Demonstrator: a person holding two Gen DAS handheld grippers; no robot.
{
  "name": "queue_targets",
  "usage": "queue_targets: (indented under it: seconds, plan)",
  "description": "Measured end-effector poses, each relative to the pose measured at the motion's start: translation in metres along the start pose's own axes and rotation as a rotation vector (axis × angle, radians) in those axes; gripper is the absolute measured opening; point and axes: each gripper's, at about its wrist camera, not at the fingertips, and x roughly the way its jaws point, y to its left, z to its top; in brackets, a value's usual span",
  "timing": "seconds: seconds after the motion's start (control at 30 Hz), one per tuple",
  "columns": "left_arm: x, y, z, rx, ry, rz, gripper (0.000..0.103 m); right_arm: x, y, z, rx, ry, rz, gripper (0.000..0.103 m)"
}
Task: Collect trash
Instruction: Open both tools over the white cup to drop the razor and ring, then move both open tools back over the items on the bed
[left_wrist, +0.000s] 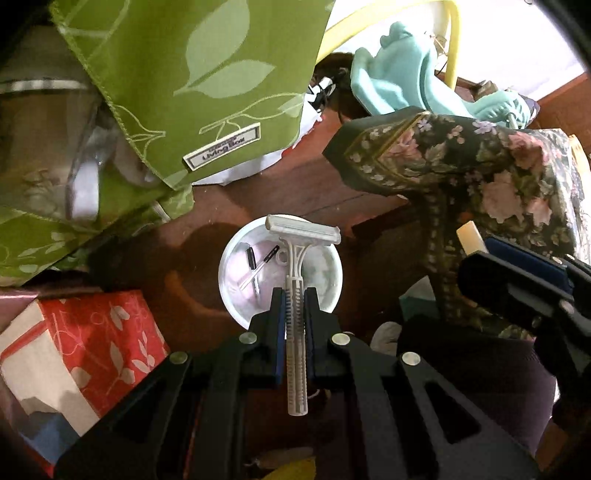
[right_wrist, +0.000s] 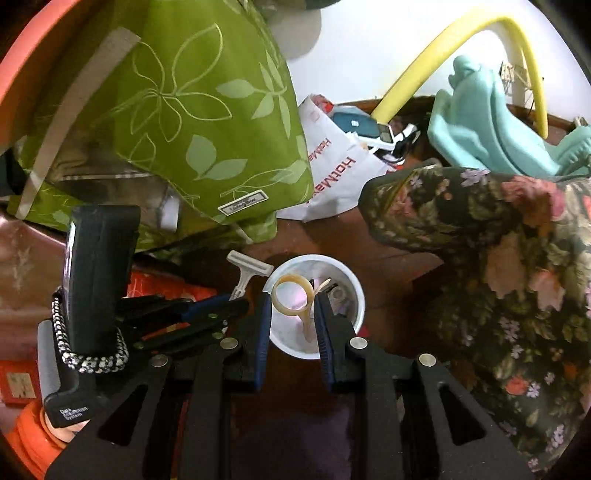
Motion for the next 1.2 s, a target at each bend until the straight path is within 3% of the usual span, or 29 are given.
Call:
queue_targets:
  seconds: [0.13, 0.47, 0.8, 1.2]
  plan:
    - [0.011, 0.006, 0.004, -0.016, 0.032, 0.027, 0.010, 0.012, -0.004, 0.002, 0.044, 0.068, 0.038, 0.039]
    - [-0.005, 0.003, -0.002, 0.018, 0.010, 0.012, 0.011, -0.004, -0.002, -0.005, 0.020, 0.040, -0.017, 0.041]
    - [-0.051, -0.029, -0.004, 0.088, -0.075, 0.013, 0.011, -0.064, -0.011, -0.013, 0.023, -0.095, -0.061, 0.041]
    - [-0.116, -0.119, -0.005, 0.219, -0.239, 0.003, 0.011, -0.143, -0.056, -0.036, 0.071, -0.281, -0.104, 0.041]
